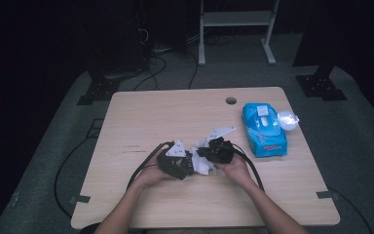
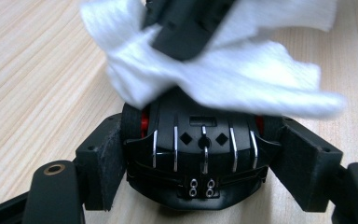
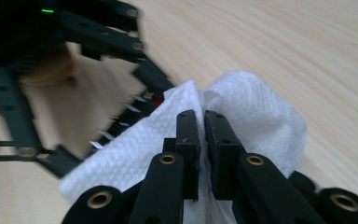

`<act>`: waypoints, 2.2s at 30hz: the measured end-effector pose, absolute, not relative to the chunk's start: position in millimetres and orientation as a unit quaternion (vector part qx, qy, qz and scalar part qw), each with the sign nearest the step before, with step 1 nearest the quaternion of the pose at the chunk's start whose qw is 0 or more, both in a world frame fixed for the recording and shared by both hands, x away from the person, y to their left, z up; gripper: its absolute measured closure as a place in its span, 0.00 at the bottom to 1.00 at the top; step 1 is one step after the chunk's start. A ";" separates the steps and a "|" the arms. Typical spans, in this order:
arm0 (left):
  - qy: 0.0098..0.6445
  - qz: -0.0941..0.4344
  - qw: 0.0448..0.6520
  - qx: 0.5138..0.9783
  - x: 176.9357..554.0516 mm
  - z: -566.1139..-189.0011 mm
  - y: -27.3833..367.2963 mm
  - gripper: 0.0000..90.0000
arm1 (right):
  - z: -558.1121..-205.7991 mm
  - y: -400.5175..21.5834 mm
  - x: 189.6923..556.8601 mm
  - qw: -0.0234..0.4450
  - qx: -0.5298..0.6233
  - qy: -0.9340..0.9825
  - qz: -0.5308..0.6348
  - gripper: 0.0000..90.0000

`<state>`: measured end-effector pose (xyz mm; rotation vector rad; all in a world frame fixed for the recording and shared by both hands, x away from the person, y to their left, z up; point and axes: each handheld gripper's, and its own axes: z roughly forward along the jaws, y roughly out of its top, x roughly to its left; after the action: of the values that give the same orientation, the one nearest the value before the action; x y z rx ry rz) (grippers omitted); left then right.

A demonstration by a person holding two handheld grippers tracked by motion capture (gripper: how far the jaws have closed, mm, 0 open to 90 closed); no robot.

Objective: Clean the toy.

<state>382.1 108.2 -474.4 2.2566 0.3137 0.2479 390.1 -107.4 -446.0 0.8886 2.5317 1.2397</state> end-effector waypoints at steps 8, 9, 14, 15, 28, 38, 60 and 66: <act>0.125 0.097 0.416 0.896 382.6 -473.7 108.9 0.27 | -452.9 -165.7 395.9 0.113 0.359 0.838 0.396 0.93; 0.124 0.098 0.415 0.896 382.9 -473.6 108.8 0.27 | -453.9 -170.6 395.1 0.109 0.362 0.836 0.398 0.93; 0.131 0.094 0.420 0.893 384.3 -473.2 108.8 0.27 | -456.9 -179.2 383.6 0.087 0.359 0.836 0.407 0.93; 0.131 0.093 0.421 0.893 384.5 -473.0 108.9 0.27 | -456.6 -176.2 381.6 0.088 0.354 0.838 0.405 0.93; 0.128 0.097 0.416 0.895 383.3 -473.8 109.5 0.27 | -449.2 -122.1 371.3 0.071 0.287 0.859 0.419 0.93; 0.129 0.103 0.416 0.894 383.4 -472.7 106.1 0.27 | -450.9 -140.0 368.4 0.073 0.304 0.854 0.417 0.93; 0.128 0.102 0.417 0.894 383.8 -473.4 109.8 0.27 | -445.5 -111.5 400.7 0.102 0.319 0.847 0.412 0.93; 0.129 0.099 0.418 0.894 384.5 -472.5 110.1 0.27 | -451.4 -152.4 401.4 0.109 0.357 0.837 0.399 0.93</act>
<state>384.5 110.1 -472.5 2.2435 0.3235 0.2475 401.4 -152.4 -451.4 1.0489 2.4626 1.1741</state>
